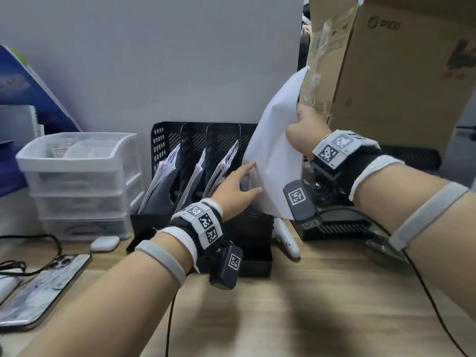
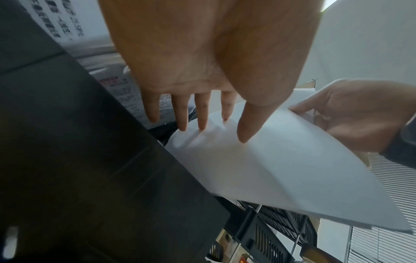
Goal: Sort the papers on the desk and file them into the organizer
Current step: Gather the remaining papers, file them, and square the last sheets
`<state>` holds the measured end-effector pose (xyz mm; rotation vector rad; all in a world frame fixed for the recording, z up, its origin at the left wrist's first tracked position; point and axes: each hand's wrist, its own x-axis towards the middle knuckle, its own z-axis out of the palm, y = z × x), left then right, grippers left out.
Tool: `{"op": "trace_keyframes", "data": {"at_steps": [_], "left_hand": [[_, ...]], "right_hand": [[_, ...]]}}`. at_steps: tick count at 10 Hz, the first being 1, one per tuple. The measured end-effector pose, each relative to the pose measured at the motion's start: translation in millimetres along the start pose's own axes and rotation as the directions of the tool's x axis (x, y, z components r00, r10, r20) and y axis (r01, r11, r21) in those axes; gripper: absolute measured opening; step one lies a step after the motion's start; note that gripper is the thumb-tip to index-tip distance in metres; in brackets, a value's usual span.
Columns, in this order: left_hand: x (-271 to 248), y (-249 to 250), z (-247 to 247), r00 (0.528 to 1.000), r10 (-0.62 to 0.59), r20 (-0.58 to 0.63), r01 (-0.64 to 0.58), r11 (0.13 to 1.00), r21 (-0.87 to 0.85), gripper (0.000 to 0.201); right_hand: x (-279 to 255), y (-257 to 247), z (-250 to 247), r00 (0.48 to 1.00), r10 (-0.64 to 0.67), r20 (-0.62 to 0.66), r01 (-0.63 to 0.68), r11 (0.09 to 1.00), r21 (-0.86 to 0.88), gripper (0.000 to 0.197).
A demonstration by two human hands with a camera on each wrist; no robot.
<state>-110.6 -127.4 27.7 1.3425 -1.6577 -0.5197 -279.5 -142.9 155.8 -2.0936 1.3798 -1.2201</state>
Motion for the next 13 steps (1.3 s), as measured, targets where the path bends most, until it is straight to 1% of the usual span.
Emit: {"op": "trace_keyframes", "data": {"at_steps": [2,3,4,5,6,7,8,9,10,11,12,13], "left_hand": [[6,7,14,0.997,0.003,0.082,0.003,0.998,-0.069,0.079],[8,7,14,0.999,-0.028,0.038,0.031,0.994,-0.102,0.077],[9,2,10,0.998,-0.045,0.048,0.052,0.988,-0.148,0.087],[10,-2,6,0.996,-0.054,0.076,0.064,0.988,-0.139,0.118],[17,-5,7,0.995,-0.064,0.080,0.074,0.989,-0.125,0.130],[22,-10,11,0.995,-0.092,0.032,0.093,0.995,-0.043,0.129],[23,-18,14,0.996,-0.089,-0.018,0.090,0.992,0.083,0.111],[22,-24,14,0.997,-0.067,-0.027,0.070,0.989,0.128,0.109],[23,-29,17,0.998,-0.054,-0.037,0.058,0.994,0.094,0.109],[23,-29,18,0.996,-0.042,-0.075,0.048,0.996,0.081,0.099],[20,-30,13,0.989,-0.059,-0.135,0.068,0.995,0.066,0.093],[13,-32,10,0.972,-0.088,-0.219,0.092,0.996,0.009,0.082]], "right_hand": [[15,0,2,0.999,-0.027,-0.018,0.027,1.000,0.013,0.062],[14,5,12,0.999,-0.020,0.035,0.019,0.999,0.038,0.062],[17,8,27,0.999,-0.017,0.028,0.016,0.999,0.039,0.063],[21,5,40,1.000,-0.020,-0.023,0.022,0.995,0.096,0.058],[22,5,56,0.999,-0.014,-0.038,0.022,0.970,0.242,0.054],[17,15,75,0.990,0.028,0.138,-0.071,0.945,0.318,0.051],[8,28,89,0.954,0.046,0.296,-0.154,0.923,0.353,0.043],[2,38,89,0.935,0.001,0.354,-0.109,0.952,0.287,0.053],[-2,47,88,0.923,-0.031,0.384,-0.056,0.975,0.215,0.056],[-7,52,88,0.904,-0.012,0.428,-0.061,0.986,0.156,0.058],[-10,61,89,0.880,0.032,0.474,-0.106,0.986,0.130,0.057],[-17,61,84,0.896,0.016,0.444,-0.127,0.967,0.221,0.052]]}}
